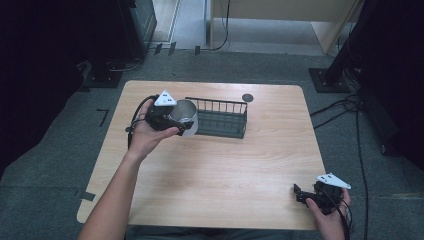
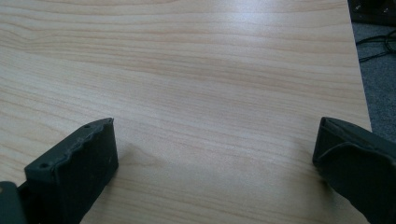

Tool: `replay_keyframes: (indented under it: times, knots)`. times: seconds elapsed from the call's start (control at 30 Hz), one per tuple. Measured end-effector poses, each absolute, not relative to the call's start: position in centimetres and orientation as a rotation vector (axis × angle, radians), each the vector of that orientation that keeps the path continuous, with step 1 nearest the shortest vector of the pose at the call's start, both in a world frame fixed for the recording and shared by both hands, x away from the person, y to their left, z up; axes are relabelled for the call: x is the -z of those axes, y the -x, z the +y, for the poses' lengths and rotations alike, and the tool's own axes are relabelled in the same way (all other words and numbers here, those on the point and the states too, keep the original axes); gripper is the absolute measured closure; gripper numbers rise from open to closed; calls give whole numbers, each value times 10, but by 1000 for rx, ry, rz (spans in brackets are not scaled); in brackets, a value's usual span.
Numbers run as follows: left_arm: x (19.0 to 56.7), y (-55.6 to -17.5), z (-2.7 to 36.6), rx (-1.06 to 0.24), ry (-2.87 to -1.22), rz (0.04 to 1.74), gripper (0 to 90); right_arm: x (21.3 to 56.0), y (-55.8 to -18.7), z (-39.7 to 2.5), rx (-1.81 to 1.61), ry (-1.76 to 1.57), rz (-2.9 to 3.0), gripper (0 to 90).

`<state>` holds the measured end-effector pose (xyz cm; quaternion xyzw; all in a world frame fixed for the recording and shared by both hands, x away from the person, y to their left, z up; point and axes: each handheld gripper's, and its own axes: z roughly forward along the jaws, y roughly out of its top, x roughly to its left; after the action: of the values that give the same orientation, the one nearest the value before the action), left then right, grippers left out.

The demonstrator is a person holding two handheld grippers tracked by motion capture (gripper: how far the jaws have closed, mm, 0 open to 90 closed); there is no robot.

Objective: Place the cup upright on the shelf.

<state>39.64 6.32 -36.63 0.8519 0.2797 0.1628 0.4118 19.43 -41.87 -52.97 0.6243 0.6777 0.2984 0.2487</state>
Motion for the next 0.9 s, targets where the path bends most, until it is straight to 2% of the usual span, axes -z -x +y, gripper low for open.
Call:
replay_keyframes:
  times: [0.23,0.9]
  knots:
    - [348,-404,49,-398,-2145,632,76,530,-194,-419,-813,-1702,1846,0]
    - [349,-461,11,-339,-2174,540,76,530,-194,-419,-815,-1703,1845,0]
